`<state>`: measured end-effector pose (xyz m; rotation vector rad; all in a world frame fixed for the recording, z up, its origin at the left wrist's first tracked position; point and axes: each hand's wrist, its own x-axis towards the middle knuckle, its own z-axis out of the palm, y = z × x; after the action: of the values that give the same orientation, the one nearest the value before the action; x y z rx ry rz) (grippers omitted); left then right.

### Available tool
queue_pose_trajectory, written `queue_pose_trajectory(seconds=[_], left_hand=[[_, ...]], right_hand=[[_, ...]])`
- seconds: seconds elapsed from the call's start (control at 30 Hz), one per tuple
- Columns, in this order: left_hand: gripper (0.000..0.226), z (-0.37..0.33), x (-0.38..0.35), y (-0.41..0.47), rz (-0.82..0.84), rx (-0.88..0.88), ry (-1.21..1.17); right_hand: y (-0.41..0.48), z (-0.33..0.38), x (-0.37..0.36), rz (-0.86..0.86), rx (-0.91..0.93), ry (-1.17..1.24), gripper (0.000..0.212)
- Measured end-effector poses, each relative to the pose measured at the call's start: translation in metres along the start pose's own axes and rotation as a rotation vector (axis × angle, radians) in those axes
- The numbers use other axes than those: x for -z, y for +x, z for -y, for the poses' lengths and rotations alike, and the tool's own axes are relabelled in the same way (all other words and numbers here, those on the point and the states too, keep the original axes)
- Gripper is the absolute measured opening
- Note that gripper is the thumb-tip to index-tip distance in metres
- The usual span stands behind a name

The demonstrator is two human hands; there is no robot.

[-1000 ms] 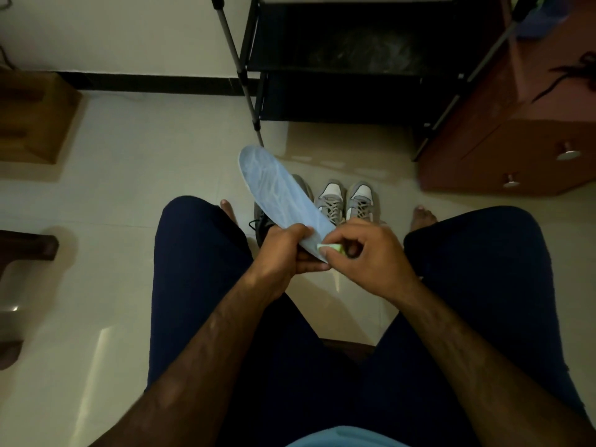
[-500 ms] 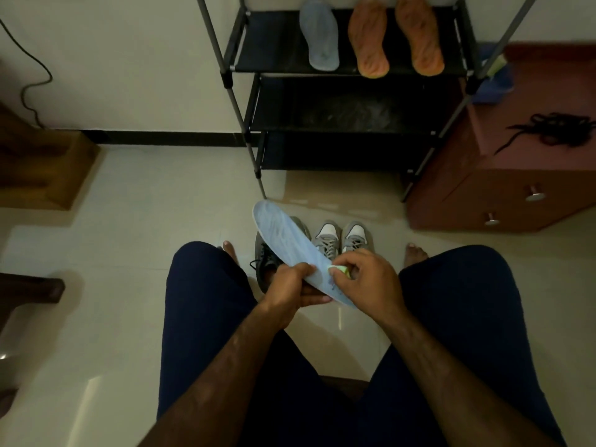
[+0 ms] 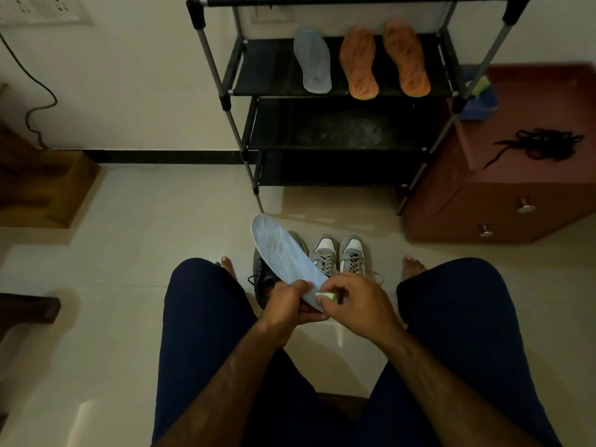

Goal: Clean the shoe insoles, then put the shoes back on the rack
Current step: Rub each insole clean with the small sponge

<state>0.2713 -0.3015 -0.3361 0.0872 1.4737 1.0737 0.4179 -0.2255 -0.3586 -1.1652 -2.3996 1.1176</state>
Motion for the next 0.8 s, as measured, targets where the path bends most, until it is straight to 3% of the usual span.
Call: queue_pose_trajectory(seconds=[0.1,0.27,0.4,0.57,0.7,0.8], left_hand=[[0.037,0.001,-0.002,0.001,-0.002,-0.013,-0.001],[0.030,0.003,0.000,0.003,0.024,-0.012,0.015],[0.031,0.003,-0.001,0.005,0.029,-0.022,0.014],[0.030,0.002,-0.001,0.004,0.054,-0.025,-0.019],[0.013,-0.002,-0.006,0.001,0.062,-0.037,-0.113],[0.023,-0.003,-0.006,0.000,0.090,-0.039,-0.211]], right_hand=[[0.005,-0.005,0.003,-0.129,-0.089,-0.034,0.004],[-0.002,0.003,0.002,0.074,0.034,0.056,0.006],[0.005,-0.005,0.006,-0.133,-0.077,-0.072,0.005],[-0.001,0.000,0.006,0.043,-0.013,0.027,0.012],[0.010,-0.015,0.011,-0.127,-0.161,0.057,0.010],[0.010,-0.016,0.013,-0.151,-0.244,0.224,0.019]])
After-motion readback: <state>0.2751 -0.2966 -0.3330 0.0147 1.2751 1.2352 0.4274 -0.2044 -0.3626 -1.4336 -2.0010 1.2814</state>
